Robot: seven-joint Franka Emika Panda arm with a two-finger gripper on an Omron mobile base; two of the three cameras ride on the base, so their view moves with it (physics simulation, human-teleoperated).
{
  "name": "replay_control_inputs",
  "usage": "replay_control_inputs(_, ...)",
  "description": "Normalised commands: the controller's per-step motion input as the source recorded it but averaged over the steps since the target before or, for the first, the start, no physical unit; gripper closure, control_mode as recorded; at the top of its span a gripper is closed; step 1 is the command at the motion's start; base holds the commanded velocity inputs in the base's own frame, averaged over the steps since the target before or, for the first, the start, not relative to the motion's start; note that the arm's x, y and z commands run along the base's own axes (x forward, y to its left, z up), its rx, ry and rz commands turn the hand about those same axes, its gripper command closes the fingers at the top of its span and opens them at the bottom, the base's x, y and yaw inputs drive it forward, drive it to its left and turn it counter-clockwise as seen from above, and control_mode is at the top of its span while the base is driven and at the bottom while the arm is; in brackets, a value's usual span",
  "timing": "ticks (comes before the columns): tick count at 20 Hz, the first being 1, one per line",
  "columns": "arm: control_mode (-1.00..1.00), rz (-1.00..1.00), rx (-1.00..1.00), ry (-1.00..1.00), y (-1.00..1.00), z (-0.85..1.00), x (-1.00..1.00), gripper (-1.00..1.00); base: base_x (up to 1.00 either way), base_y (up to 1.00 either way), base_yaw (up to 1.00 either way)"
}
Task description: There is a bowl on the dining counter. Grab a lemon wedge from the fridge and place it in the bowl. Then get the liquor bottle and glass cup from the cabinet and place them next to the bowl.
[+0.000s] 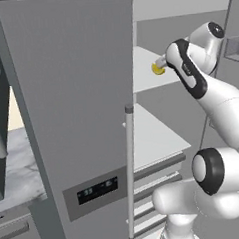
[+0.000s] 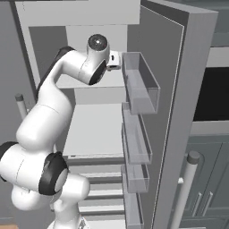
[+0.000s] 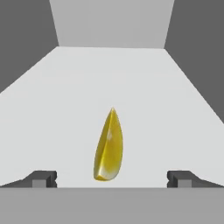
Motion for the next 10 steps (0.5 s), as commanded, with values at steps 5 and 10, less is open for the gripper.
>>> replay_control_inputs(5,-1.00,-0.04,-0.04,0.00,0.13,-0.06,0.00,-1.00,0.00,0.00,0.00)
replay_control_inputs(10,-1.00,-0.01,-0.01,0.00,0.04,-0.01,0.00,-1.00,0.00,0.00,0.00)
